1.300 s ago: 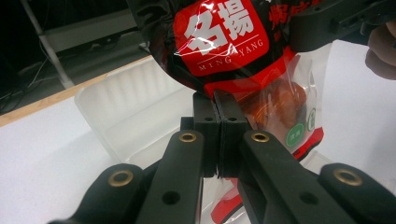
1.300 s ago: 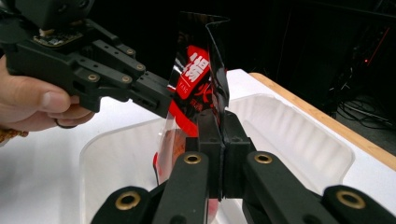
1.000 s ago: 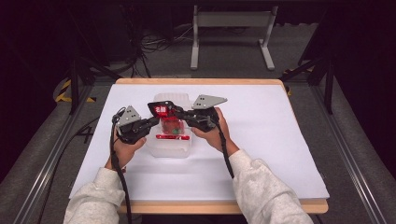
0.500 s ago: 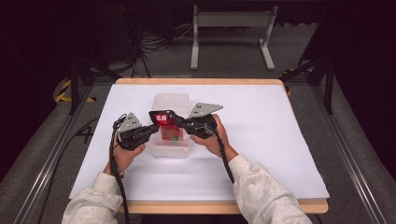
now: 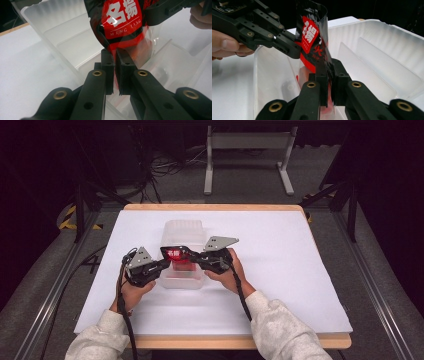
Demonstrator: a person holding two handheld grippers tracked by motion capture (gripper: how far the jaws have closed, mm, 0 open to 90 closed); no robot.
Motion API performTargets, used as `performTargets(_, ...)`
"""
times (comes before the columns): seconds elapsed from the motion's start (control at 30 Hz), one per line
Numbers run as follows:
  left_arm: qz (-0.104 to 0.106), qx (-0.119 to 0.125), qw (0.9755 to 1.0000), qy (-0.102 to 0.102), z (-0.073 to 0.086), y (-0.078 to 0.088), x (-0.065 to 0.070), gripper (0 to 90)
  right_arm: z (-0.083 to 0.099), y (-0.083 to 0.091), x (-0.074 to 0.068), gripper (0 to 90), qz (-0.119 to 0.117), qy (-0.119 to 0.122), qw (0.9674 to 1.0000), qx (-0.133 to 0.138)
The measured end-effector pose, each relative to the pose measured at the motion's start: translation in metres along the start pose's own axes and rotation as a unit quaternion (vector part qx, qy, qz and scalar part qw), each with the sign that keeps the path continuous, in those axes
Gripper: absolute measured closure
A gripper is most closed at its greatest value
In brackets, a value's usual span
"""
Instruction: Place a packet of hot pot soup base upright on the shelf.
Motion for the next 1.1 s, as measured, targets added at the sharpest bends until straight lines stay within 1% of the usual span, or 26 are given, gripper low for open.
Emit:
performTargets(0.13,0.001,0.002,1.0,0.003,0.0003,0.0001,0.0,85.1,0.0,-0.0002,-0.0024,85.3,0.008,0.008,0.9999,-0.006)
performTargets(0.23,-0.002,0.001,1.0,-0.005,0.0008,0.0001,0.0016,83.4,0.0015,-0.0001,-0.0033,85.7,0.015,0.015,0.9997,-0.011)
performTargets(0.57,-0.006,0.005,0.9999,-0.013,0.0028,0.0012,0.0042,81.6,0.0034,0.0008,-0.0062,86.1,0.018,0.026,0.9993,-0.021)
performTargets(0.97,-0.011,0.005,0.9998,-0.016,0.0028,0.0009,0.0053,81.4,0.0047,0.0005,-0.0059,86.3,0.02,0.025,0.9992,-0.023)
performTargets(1.1,-0.016,0.004,0.9997,-0.021,0.0022,0.0,0.0051,81.3,0.0053,-0.0003,-0.0049,86.3,0.022,0.026,0.9991,-0.025)
Point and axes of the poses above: each handheld gripper's, and its own axes: y roughly backward along the jaws, z roughly out of its underside, x roughly to its right, the point moved 3 cm from there along -y, roughly forward along the jaws, and after that the axes turned 12 degrees about y, right-handed, at the moved point
